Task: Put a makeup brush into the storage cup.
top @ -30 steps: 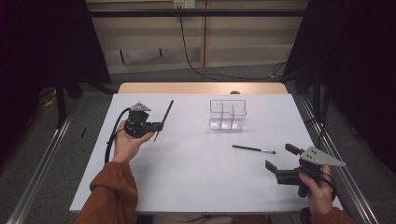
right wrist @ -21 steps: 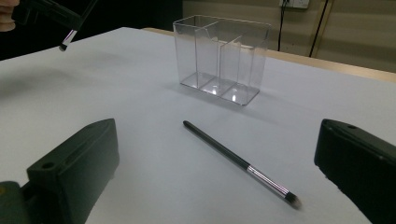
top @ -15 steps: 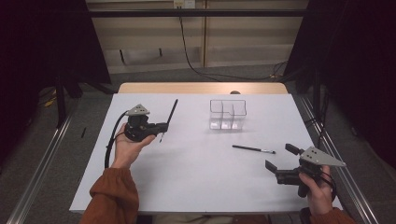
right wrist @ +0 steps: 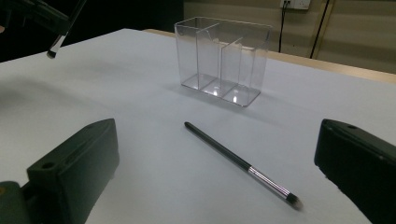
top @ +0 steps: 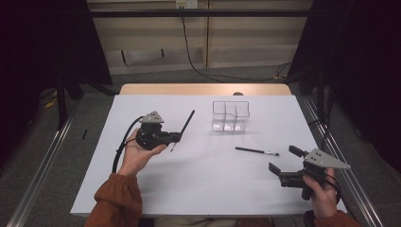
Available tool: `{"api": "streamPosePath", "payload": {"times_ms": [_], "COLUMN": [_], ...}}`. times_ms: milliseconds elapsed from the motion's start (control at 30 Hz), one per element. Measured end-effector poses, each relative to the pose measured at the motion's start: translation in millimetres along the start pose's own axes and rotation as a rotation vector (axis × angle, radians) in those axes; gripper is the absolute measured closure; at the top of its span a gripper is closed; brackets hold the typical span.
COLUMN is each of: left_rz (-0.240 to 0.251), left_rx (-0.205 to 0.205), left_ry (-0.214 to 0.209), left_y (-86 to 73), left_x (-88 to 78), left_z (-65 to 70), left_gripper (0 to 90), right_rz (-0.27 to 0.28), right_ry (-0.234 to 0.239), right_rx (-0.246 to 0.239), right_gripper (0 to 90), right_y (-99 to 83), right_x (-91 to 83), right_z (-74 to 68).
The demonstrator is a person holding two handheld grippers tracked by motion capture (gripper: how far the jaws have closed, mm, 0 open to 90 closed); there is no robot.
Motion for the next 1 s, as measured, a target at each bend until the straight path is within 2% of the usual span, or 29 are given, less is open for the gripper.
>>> {"api": "streamPosePath", "payload": {"times_ms": [300, 467, 933, 1000], "left_rz": [-0.005, -0.024, -0.059, -0.073], "left_rx": [0.027, 0.052, 0.052, 0.065], "left_ry": [-0.054, -0.081, -0.149, -0.152], "left_y": [4.4, 5.6, 11.0, 11.2], "left_x": [6.7, 11.5, 25.5, 27.7], "left_z": [17.5, 25.3, 47.2, 49.9], "left_gripper": [84.5, 84.4, 84.4, 84.4], "right_rz": [-0.002, -0.002, -0.006, -0.006], "right_ry": [0.003, 0.004, 0.011, 0.013], "right_rx": [-0.004, -0.004, -0.008, -0.015], "right_gripper": [0.0, 0.0, 0.0, 0.0], "right_y": [-0.2, -0.2, -0.7, -0.7], "right_x": [-0.2, -0.1, 0.0, 0.2], "right_z": [-0.2, -0.4, -0.9, -1.0]}}
Point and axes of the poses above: each handheld gripper's, and its own axes: x roughly forward along the jaws, y roughly out of its top, z roughly to its right, the point moved 5 cm from there along x, roughly forward along the jaws, and after that the axes turned 3 degrees about -y, right-handed, at the moved point
